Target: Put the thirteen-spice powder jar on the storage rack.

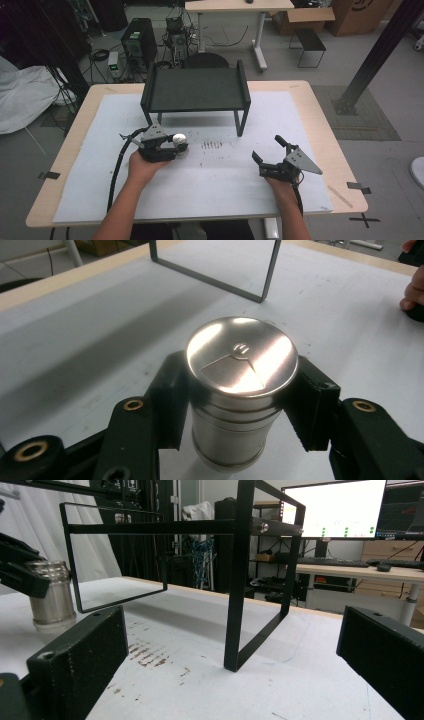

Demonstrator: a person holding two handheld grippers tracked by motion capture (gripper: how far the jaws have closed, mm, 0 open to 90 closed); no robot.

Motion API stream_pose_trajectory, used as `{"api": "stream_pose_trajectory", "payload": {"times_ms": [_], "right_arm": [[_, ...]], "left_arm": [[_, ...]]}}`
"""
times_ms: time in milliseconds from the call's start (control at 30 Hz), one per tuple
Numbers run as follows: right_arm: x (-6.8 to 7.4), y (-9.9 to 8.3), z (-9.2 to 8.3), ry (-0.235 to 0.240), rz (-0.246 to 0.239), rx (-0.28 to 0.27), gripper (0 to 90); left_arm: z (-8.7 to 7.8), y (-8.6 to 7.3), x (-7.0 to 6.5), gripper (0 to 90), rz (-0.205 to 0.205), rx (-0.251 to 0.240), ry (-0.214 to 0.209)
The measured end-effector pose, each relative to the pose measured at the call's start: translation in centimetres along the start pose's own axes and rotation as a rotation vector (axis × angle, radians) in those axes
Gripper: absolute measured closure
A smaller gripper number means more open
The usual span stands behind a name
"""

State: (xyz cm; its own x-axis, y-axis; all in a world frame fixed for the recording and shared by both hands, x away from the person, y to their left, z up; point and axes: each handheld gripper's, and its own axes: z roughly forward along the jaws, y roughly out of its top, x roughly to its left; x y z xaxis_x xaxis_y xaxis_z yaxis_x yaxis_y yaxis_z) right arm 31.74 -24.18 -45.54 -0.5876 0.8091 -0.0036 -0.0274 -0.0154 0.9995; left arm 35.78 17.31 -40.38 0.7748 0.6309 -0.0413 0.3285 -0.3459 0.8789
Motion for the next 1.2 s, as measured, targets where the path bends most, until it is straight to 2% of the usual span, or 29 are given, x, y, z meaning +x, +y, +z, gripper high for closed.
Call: {"api": "stream_pose_trajectory", "payload": {"times_ms": [67, 133, 467, 800, 1200], "right_arm": [[0.0, 0.0, 0.0, 0.000, 0.000, 0.000, 0.0], [0.0, 0.0, 0.0, 0.000, -0.001, 0.000, 0.0], [0.0, 0.0, 0.0, 0.000, -0.003, -0.001, 0.0], [0.0, 0.0, 0.0, 0.000, -0.003, -0.002, 0.0], [0.0, 0.0, 0.0, 0.001, -0.001, -0.001, 0.0]], "left_arm": [[-0.4, 0.5, -0.1, 49.1, -0.004, 0.019, -0.013], [-0.7, 0.9, -0.2, 49.1, 0.009, 0.027, -0.017], [-2.3, 3.2, -0.5, 49.1, 0.018, -0.004, -0.037], [-3.2, 5.3, -0.2, 49.1, 0.017, -0.020, -0.039], [-3.4, 8.0, 0.4, 49.1, 0.028, -0.006, -0.024]]}}
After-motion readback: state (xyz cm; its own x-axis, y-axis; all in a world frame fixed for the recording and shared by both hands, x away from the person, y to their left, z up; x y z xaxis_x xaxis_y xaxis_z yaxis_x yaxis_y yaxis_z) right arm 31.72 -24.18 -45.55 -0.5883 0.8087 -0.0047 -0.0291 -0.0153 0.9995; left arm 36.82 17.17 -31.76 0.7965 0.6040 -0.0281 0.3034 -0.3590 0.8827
